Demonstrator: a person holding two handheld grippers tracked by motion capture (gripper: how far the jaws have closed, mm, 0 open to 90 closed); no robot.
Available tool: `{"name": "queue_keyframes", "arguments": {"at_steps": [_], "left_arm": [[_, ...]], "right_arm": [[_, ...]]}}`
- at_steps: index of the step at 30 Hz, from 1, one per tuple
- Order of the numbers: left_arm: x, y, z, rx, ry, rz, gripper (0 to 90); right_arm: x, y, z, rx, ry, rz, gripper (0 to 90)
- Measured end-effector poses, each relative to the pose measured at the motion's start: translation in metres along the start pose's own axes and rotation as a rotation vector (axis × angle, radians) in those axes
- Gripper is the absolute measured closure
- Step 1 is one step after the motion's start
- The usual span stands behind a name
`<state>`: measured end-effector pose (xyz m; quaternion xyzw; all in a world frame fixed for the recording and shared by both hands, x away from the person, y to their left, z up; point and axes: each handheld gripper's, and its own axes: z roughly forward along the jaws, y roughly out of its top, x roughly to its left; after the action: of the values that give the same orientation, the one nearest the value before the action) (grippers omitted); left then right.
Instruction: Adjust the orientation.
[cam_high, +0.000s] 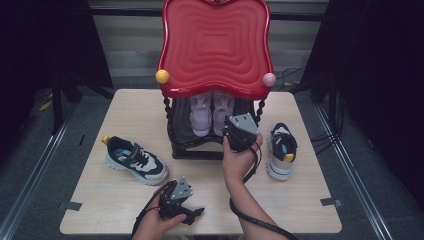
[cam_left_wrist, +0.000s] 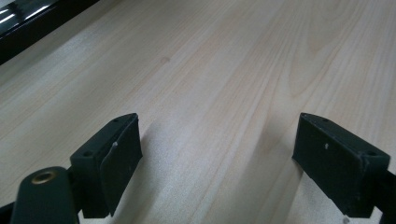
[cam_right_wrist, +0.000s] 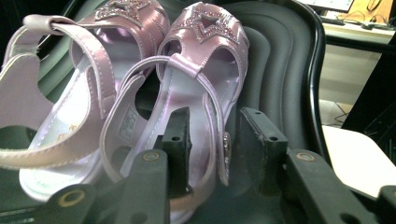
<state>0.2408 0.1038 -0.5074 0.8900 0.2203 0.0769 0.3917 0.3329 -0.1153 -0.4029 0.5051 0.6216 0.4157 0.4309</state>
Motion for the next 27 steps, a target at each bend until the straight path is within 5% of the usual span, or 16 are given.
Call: {"name": "queue_keyframes", "arguments": {"at_steps": [18,27], "left_arm": [[0.000,0.000,0.000,0.002,-0.002,-0.002,14.5],[0.001,0.000,-0.001,0.010,-0.002,0.009,14.5]], "right_arm": [[-0.015,0.003,-0.034,0.035,0.151,-0.013,41.1],[-0.023,-0.011,-0.041,0.139,0.303,-0.044,32.2]]}}
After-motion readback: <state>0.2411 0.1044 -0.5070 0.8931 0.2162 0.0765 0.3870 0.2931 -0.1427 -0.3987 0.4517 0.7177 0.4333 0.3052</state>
